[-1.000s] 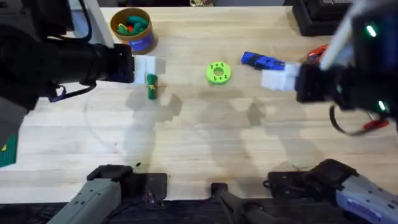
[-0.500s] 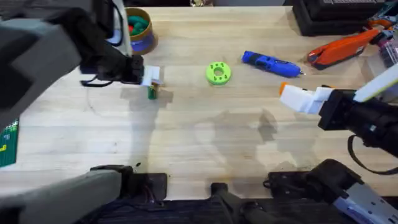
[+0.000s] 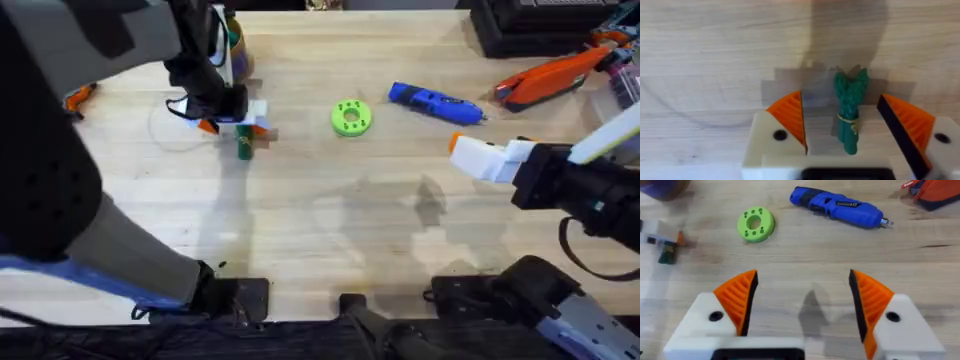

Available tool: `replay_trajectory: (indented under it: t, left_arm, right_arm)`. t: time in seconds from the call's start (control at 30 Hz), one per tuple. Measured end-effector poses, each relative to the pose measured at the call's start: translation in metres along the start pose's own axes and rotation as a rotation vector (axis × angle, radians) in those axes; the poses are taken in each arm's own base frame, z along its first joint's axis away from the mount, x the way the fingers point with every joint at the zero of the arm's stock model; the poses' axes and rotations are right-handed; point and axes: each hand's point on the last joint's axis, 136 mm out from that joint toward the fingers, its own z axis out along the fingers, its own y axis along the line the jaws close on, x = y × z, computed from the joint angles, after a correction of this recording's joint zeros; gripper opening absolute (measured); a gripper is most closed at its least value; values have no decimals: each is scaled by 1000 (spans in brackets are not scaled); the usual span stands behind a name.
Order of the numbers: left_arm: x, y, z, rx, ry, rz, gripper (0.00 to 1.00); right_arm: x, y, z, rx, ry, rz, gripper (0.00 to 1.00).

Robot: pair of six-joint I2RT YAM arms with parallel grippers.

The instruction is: Pick up the gripper from the table and insert it into the empty holder that is missing its gripper. Then pick up a screw, insert it into the mounting hole, and use the screwdriver to tighten it. Finally, clean up the table by picking up the vegetable and placing it into the bucket.

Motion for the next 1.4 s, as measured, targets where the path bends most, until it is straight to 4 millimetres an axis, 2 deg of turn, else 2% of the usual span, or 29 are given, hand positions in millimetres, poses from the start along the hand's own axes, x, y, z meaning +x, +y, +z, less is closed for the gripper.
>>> replay_trajectory:
  t: [0.13, 0.17, 0.2, 0.23, 0.33, 0.37, 0.57, 0.67, 0.77, 0.9, 1.0, 1.1, 1.23, 1.3, 1.4]
  left_arm:
    - [5, -3, 9, -14, 40, -7, 819]
    - [5, -4, 9, -14, 42, -8, 761]
    - [5, -5, 9, -16, 42, -12, 659]
    - [5, -7, 10, -15, 40, -9, 472]
    - [3, -11, 9, -6, 34, -8, 50]
    - [1, -12, 8, -5, 27, -13, 19]
    - [14, -14, 6, 2, 85, -54, 13]
    - [9, -15, -8, 3, 74, -66, 11]
    - [-21, -19, -46, 15, -51, -65, 10]
    - [-66, -18, -121, 10, -307, -64, 9]
    - [-94, -8, -172, -17, -492, -82, 9]
    - [-120, 3, -197, -38, -630, -96, 9]
    - [-147, 15, -197, -57, -709, -113, 9]
    - [-156, 17, -188, -64, -714, -116, 9]
    - [-169, 19, -165, -71, -694, -114, 8]
  right_arm:
    - [0, 0, 0, 0, 0, 0, 990]
    - [0, 0, 0, 0, 0, 0, 990]
    - [0, 0, 0, 0, 0, 0, 991]
    - [0, 0, 0, 0, 0, 0, 990]
    - [0, 0, 0, 0, 0, 1, 991]
    - [0, 0, 0, 0, 0, 1, 989]
    - [0, 0, 0, 0, 0, 3, 990]
    - [0, 0, 0, 0, 0, 4, 990]
    - [0, 0, 0, 0, 0, 4, 990]
    - [0, 0, 0, 0, 1, 4, 991]
    - [0, 0, 0, 0, 1, 4, 991]
    - [0, 0, 0, 1, 1, 3, 991]
    - [0, 0, 0, 1, 1, 3, 991]
    - [0, 0, 0, 1, 1, 3, 991]
    - [0, 0, 0, 1, 1, 4, 990]
